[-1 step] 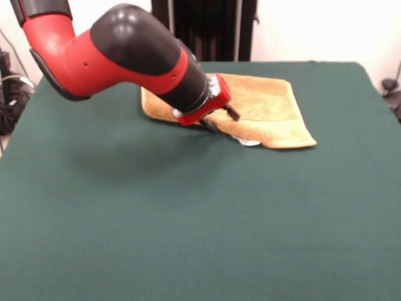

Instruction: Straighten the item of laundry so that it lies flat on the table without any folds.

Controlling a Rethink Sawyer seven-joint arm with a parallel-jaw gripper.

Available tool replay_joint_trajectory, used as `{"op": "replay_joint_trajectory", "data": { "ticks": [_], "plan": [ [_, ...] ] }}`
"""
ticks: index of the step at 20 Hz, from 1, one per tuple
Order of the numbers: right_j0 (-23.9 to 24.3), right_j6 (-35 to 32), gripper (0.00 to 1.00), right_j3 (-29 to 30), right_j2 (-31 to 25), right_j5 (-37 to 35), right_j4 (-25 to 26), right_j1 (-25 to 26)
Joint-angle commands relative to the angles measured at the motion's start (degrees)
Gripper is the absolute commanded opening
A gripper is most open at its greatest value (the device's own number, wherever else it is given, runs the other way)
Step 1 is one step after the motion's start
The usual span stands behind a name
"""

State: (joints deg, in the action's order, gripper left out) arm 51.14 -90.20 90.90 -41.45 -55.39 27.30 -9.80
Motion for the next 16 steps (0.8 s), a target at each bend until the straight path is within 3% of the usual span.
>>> {"op": "replay_joint_trajectory", "data": {
  "ticks": [1,5,10,16],
  "plan": [
    [-4.9,6.0,0.00,-1.7,1.4,14.7,10.8,1.2],
    [-5.5,9.7,0.00,-2.0,-0.5,15.0,15.0,-1.4],
    [-7.7,4.1,0.00,-0.5,0.4,13.8,16.0,-8.9],
    [-10.5,-0.7,0.00,3.0,1.9,21.2,24.1,-18.6]
  ]
}}
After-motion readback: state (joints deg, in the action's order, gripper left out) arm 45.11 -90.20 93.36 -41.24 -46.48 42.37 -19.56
